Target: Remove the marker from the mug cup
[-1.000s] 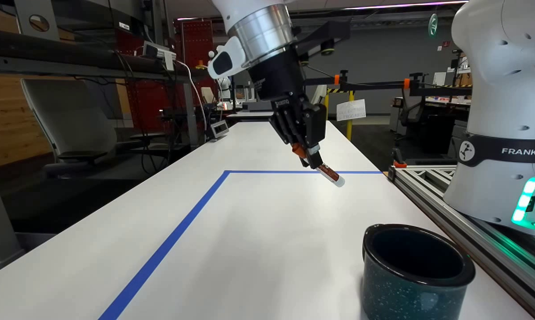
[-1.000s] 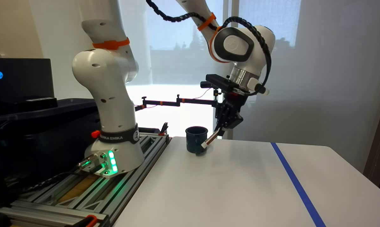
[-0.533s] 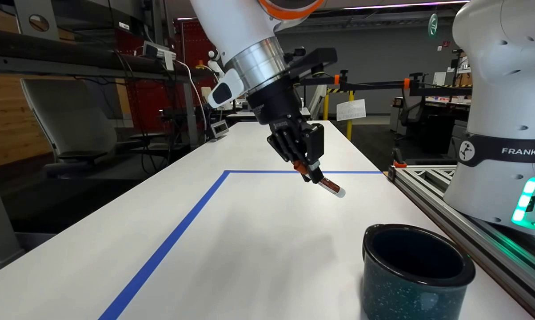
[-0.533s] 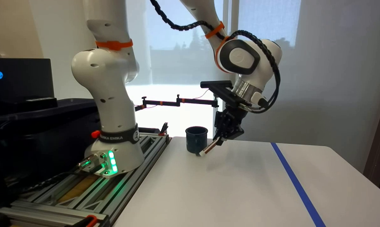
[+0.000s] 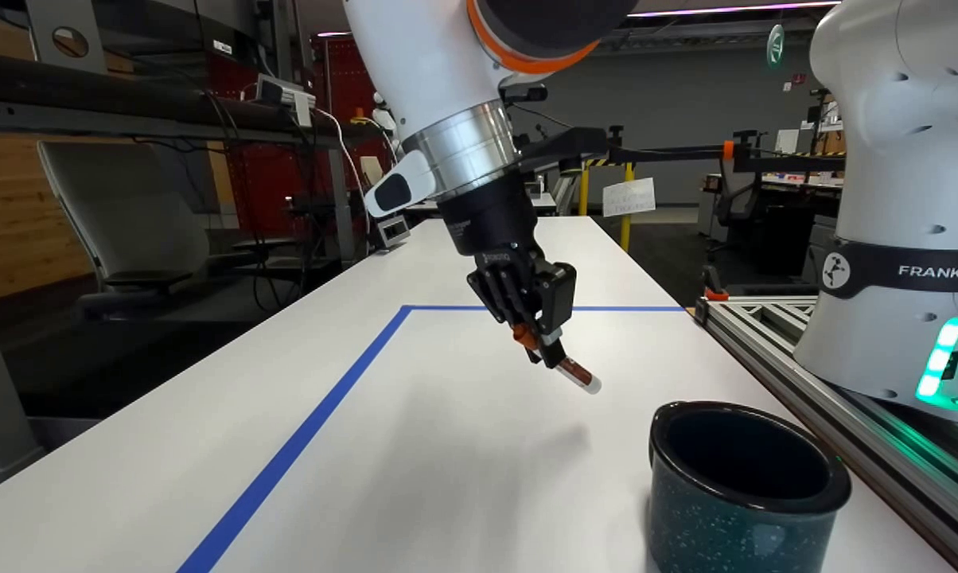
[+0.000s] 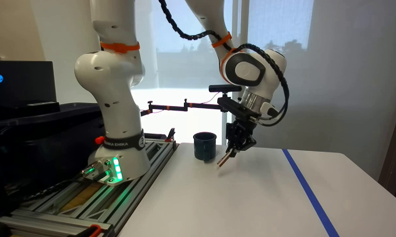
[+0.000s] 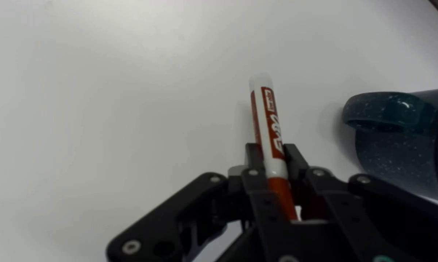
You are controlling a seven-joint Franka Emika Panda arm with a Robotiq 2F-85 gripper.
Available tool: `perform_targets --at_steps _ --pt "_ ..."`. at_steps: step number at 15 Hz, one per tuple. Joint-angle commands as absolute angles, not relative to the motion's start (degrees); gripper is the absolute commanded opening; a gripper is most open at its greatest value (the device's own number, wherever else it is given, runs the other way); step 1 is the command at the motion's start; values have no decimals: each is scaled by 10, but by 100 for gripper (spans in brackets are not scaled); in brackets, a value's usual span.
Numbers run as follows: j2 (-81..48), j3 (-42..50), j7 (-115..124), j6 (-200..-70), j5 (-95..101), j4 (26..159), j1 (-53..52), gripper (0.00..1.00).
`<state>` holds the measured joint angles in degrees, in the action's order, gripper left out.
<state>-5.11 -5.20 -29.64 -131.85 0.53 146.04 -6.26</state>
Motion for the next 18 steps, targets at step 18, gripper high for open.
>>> perform_targets --at_steps 18 --pt "-64 -120 -396 -1596 -97 1579 -52 5"
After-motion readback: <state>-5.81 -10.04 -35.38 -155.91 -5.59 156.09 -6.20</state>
